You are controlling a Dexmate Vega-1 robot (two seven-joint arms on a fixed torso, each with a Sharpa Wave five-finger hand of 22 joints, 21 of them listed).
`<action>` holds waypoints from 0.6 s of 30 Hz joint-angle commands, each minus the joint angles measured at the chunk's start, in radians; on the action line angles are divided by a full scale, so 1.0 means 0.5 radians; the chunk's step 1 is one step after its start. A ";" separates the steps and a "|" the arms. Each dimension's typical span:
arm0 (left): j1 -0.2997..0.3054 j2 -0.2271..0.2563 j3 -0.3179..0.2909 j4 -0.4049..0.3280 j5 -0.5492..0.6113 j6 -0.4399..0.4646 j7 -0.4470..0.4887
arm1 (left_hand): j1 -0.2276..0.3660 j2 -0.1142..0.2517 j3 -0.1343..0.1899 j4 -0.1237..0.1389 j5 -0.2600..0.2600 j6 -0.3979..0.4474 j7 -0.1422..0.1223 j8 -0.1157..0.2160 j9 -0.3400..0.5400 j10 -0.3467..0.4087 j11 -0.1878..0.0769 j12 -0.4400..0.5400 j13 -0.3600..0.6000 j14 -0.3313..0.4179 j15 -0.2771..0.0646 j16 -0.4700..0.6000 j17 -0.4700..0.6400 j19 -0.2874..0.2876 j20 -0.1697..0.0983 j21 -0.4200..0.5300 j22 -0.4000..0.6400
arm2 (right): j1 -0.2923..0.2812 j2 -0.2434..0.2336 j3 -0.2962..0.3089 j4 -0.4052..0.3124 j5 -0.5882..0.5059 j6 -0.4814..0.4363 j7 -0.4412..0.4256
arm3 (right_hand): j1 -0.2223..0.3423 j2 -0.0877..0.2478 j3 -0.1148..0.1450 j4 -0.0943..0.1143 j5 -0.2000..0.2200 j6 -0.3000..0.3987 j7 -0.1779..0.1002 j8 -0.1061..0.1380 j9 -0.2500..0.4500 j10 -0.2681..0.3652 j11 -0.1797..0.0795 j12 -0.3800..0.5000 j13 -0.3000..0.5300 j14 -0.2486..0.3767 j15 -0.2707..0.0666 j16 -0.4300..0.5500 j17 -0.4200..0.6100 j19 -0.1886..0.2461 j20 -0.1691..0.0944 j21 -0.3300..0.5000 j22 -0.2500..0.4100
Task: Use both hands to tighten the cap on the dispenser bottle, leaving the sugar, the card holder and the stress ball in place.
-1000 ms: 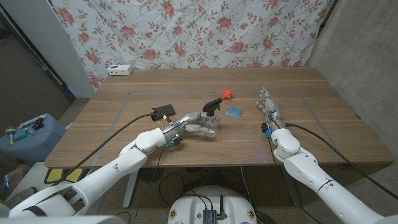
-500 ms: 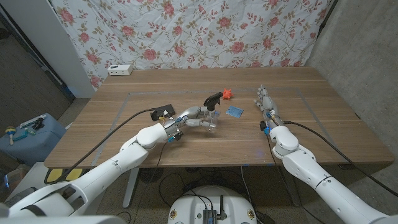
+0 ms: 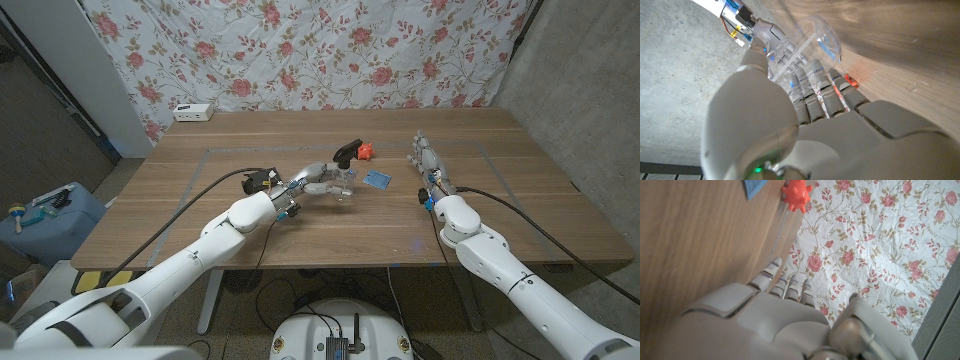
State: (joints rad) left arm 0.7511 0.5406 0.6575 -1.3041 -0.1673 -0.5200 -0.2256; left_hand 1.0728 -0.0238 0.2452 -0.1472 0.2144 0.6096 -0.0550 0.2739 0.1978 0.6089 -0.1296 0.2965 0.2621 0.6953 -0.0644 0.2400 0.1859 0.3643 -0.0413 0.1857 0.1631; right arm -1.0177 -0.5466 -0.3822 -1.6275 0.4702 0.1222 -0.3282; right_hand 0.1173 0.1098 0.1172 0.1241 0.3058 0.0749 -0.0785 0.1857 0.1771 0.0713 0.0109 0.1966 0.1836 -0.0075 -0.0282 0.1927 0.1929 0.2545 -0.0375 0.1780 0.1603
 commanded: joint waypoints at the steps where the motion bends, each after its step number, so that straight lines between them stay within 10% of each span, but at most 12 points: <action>1: -0.055 -0.057 0.031 0.039 0.079 0.028 0.095 | 0.029 0.104 0.032 0.015 -0.007 0.116 -0.031 0.009 0.007 0.036 -0.002 0.014 0.007 0.017 -0.235 -0.004 0.004 0.001 -0.210 -0.001 0.005 | 0.022 -0.093 -0.007 -0.112 -0.066 -0.125 -0.013 | -0.010 -0.001 -0.006 0.004 0.006 0.016 -0.004 0.010 0.005 0.014 0.007 -0.005 0.006 -0.004 0.007 0.007 0.003 -0.005 -0.049 0.013 0.010; 18: -0.046 -0.123 0.057 0.049 0.142 0.035 0.231 | 0.025 0.123 0.045 0.018 -0.032 0.142 -0.020 0.011 0.008 0.063 0.005 0.020 0.022 0.048 -0.239 -0.009 0.001 0.001 -0.213 -0.002 0.005 | -0.020 -0.272 0.023 -0.362 -0.152 -0.267 0.009 | 0.049 -0.003 0.019 -0.038 0.011 0.100 -0.021 0.032 0.005 0.087 0.011 0.018 0.007 0.030 -0.007 0.013 -0.007 0.066 -0.059 0.034 0.010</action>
State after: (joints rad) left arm 0.7252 0.5034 0.6762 -1.2832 -0.1160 -0.5072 -0.1548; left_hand 1.0728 -0.0238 0.2483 -0.1503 0.1999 0.6199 -0.0447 0.2722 0.1977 0.6298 -0.1267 0.2965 0.2679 0.7066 -0.0710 0.2388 0.1859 0.3642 -0.0412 0.1857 0.1632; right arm -1.0127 -0.6174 -0.3823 -1.7199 0.4259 0.0485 -0.3308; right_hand 0.1278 0.1084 0.1229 0.1156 0.3058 0.1078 -0.0861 0.1932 0.1771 0.0991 0.0167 0.1965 0.1836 -0.0055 -0.0303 0.1927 0.1906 0.2741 -0.0392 0.1857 0.1603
